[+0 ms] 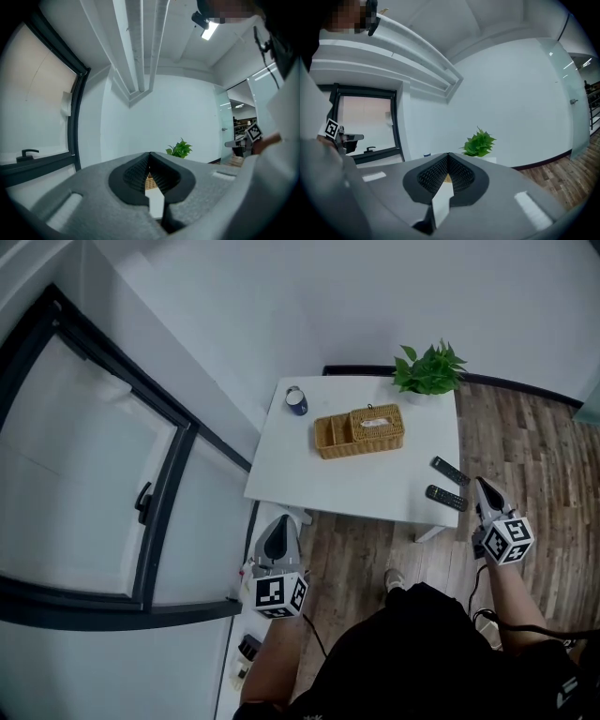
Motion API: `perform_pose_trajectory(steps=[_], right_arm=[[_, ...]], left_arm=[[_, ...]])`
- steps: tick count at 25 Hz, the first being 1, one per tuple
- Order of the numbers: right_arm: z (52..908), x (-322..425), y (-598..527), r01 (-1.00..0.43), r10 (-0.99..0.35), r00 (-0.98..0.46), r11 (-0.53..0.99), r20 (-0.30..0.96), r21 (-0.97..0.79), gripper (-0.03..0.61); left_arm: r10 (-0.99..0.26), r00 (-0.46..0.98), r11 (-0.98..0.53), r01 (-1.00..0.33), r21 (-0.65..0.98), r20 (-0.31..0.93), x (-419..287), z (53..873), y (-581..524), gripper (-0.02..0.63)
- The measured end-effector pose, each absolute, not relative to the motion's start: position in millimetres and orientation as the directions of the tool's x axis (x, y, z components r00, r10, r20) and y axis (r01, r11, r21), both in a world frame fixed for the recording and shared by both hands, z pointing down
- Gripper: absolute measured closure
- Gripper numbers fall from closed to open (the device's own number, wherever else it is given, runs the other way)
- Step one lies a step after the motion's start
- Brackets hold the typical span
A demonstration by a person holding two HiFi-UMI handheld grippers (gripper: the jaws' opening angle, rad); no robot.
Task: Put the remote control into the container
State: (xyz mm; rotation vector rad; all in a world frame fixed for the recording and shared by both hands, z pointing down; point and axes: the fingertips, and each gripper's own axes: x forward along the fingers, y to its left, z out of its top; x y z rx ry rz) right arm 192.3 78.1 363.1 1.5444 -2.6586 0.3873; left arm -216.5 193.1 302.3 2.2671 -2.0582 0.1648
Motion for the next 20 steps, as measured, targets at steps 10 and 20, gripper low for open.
perform_pose_trajectory(steps=[10,20], right_arm=[[386,190,-17,-0.845,-0.830,-0.529,0.495,0.180,-0.202,0.577],[398,175,-55,-0.879,-0.857,-0.469,0.431,0.211,-0.205,0.577]], left_arm=[[-0.987,0.040,-0.044,-0.999,-0.022,0.155,-219,316,122,0.612],[-0.979,0.141,-0.144,-0.989,-0.012,0.148,-230,321,44,0.612]])
